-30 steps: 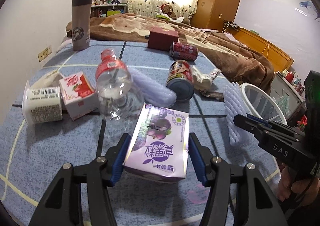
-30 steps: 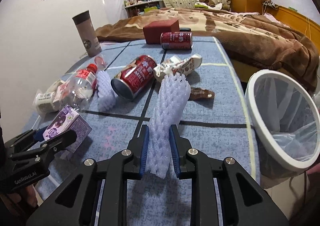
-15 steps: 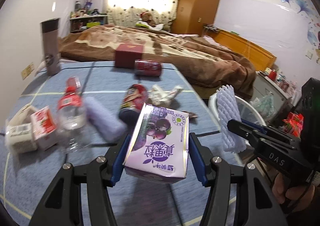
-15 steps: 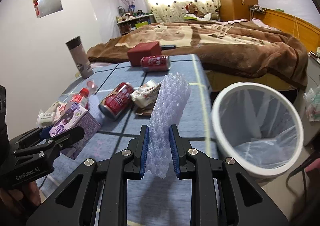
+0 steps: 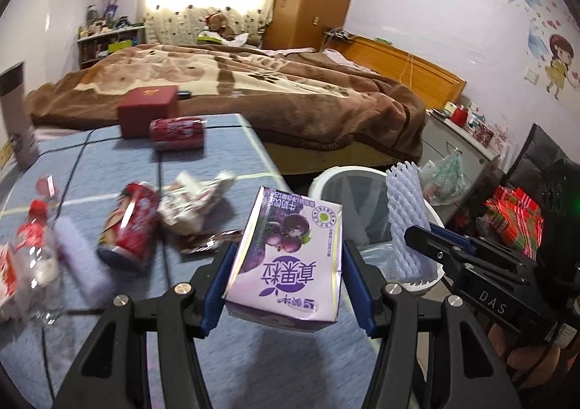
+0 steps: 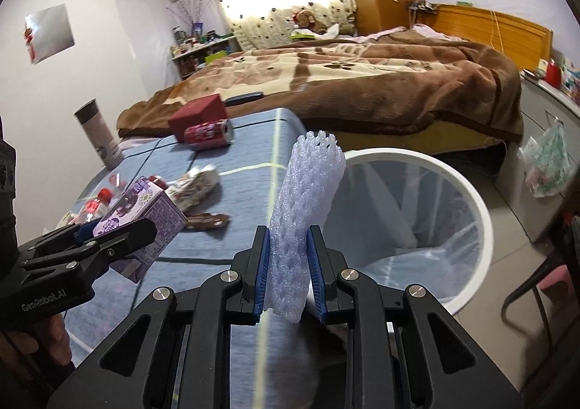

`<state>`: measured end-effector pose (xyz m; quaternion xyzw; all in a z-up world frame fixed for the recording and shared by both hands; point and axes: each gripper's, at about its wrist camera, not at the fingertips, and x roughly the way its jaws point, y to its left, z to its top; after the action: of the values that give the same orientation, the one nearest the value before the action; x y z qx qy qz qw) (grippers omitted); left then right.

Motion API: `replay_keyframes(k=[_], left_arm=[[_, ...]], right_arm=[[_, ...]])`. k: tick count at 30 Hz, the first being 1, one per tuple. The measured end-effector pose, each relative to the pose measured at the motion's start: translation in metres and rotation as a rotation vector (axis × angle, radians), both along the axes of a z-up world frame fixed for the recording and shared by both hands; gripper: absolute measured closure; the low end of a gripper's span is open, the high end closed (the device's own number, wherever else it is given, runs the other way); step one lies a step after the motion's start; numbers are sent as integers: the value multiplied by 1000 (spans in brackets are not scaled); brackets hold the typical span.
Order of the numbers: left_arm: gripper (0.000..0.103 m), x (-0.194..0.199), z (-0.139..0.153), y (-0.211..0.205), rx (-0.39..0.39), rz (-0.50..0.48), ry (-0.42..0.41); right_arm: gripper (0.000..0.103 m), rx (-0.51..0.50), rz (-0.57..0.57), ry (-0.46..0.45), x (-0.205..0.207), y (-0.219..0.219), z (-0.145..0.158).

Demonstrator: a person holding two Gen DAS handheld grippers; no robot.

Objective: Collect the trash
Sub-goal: 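Carry both items over the white wastebasket and open both grippers to drop them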

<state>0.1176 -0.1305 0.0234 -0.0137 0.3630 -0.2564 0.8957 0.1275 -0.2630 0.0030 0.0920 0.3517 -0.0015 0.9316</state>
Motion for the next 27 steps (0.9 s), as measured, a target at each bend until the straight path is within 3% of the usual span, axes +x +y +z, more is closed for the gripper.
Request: replay_keyframes(k=[16, 27], left_arm=[[43, 19, -10, -99, 27, -133, 25], [43, 30, -24, -125, 63, -153, 48]], right_arm=[[81, -13, -121, 88, 10, -72, -25], [81, -27, -141, 127, 18, -97, -36]])
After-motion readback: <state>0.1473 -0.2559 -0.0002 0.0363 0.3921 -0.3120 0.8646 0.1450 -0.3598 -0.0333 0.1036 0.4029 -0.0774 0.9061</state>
